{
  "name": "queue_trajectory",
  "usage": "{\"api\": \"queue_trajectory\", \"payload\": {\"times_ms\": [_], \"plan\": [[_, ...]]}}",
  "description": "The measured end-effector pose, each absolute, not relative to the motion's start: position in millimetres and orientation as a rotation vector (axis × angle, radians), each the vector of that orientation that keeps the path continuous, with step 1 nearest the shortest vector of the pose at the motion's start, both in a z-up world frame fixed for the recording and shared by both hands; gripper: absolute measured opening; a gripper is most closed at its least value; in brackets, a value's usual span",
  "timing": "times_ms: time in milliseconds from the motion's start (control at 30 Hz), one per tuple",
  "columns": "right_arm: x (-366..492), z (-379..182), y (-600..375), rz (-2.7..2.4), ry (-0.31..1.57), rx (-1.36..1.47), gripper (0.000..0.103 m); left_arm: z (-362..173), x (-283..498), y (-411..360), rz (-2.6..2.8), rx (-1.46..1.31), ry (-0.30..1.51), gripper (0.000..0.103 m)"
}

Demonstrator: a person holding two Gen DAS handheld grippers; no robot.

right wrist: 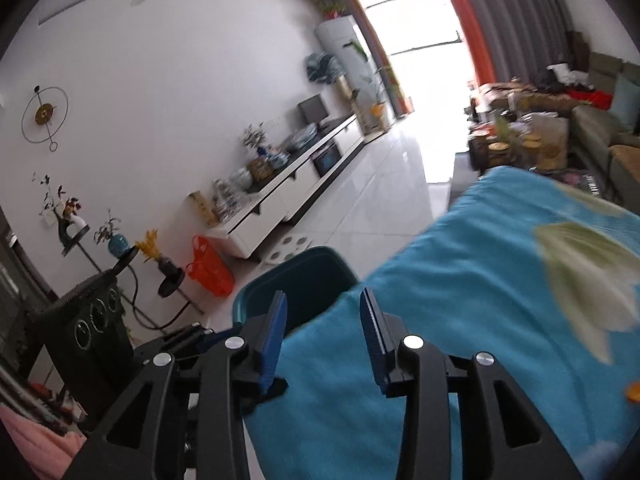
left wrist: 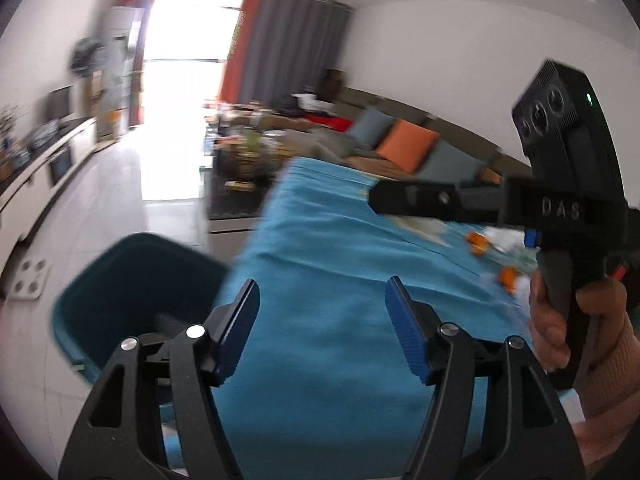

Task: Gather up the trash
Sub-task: 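Move both tools back over the trash on the table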

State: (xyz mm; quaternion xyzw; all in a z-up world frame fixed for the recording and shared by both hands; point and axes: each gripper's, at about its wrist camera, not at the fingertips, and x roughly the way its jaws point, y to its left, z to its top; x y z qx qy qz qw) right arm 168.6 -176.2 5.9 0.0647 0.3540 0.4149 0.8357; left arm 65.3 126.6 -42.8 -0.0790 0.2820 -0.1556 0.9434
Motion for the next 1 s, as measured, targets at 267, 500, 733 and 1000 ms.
{"api": "queue_trajectory", "payload": {"times_ms": [267,500,733,1000], "plan": [[141.7,14.8,-274.0,0.696,0.690,0.184,0.042,-49.3,69.4,36.7,-0.561,-0.128,0.633,0.065],[114.5,4.7,-363.8,0.442,0.655,0.183,0.057,-64.8,76.6,-27.6,-0.730,-0.092,0.713,0.071],[96.2,-16.5,-415.1,0.265,0.680,0.143,0.068,-82.9,94.9,-71.8,-0.799,-0.090,0.815,0.074],[91.4,-48.6,-421.0,0.215,0.761,0.057,0.069,-84.5,108.9,-89.1,-0.802,-0.073,0.872,0.075]]}}
